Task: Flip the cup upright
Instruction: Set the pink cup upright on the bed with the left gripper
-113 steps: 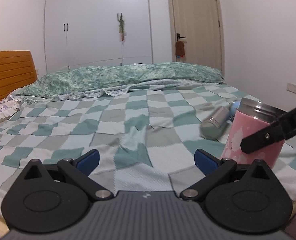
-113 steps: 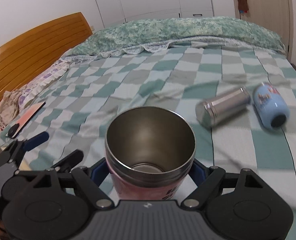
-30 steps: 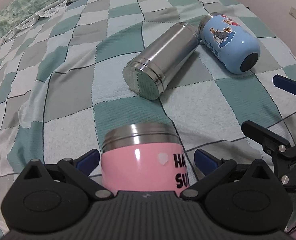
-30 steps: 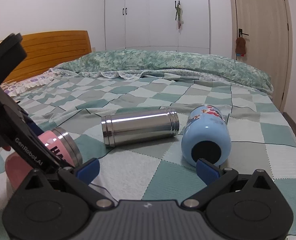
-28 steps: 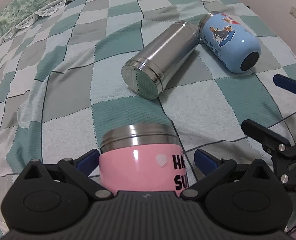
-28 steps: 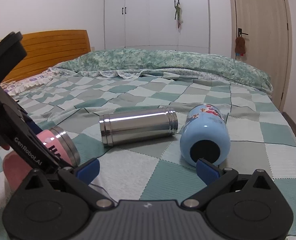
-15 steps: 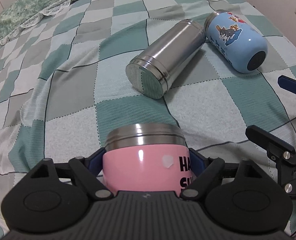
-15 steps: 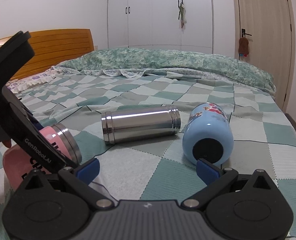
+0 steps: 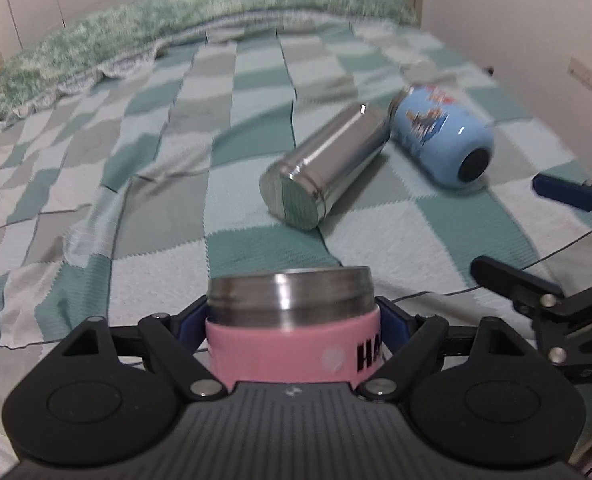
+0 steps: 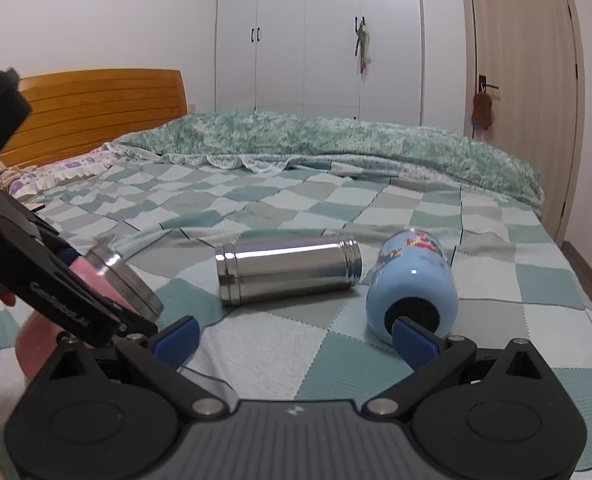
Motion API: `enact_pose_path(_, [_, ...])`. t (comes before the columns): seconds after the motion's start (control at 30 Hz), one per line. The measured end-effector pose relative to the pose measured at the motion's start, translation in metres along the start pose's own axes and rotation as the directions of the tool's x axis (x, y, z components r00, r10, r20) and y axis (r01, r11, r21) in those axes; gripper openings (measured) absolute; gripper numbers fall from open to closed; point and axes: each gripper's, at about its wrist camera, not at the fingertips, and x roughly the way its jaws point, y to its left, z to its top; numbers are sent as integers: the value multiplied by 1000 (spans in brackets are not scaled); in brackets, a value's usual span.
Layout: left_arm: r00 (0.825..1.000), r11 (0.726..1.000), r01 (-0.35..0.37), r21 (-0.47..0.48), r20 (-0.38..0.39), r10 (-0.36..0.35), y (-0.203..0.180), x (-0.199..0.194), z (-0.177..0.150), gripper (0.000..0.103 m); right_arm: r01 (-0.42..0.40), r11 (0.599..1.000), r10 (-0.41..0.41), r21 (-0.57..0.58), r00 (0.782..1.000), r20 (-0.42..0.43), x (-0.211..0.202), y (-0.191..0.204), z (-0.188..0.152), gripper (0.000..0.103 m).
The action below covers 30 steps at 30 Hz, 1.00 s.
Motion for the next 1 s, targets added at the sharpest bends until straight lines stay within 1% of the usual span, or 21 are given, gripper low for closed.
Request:
enact_pose_path(0.13, [996,999,17,-43,90,-13,9,-27,-16,85,9,1000,-9,-8,1000,24,-12,12,1,103])
enact_pose_path(0.23, [986,998,13,-65,168,-2,15,-45,-26,85,19,1000,-18,-13,999,42,-21,21,-1,103])
enact_pose_path(0.33, [969,997,-11,-73,247,29,21,-59,-29,85,35,999,-34,-13,997,68,-30,31,-3,103])
enact_pose_path(0.4, [952,996,-34,-82,301,57,27,-64,-30,85,46,999,-45,-3,995,90,-37,35,-4,103])
enact_pose_path(0.47, [935,993,-74,-92,340,101,32,-65,-32,85,57,998,-58,8,992,108,-42,39,-5,103])
enact_pose_path(0.53, [920,988,-107,-112,365,141,40,-61,-34,85,72,997,-74,21,990,121,-46,41,-7,103])
enact_pose_path(0.63, [909,981,-134,-138,377,177,51,-53,-39,85,88,996,-91,31,988,126,-46,45,-8,103])
enact_pose_path(0.73, [914,981,-134,-142,364,178,61,-38,-48,85,93,995,-97,34,987,129,-41,50,-10,103])
enact_pose_path(0.8, [929,982,-141,-125,326,175,62,-22,-55,85,90,995,-93,34,988,125,-37,53,-11,103])
enact_pose_path(0.83, [914,982,-144,-120,365,179,62,-20,-62,85,88,996,-92,33,988,125,-34,55,-12,103])
enact_pose_path(0.87, [904,985,-150,-90,390,173,59,-20,-66,85,90,995,-93,32,988,123,-32,56,-12,103])
enact_pose_path(1.0, [899,984,-159,-84,401,179,57,-20,-69,85,95,995,-96,20,990,108,-23,60,-13,103])
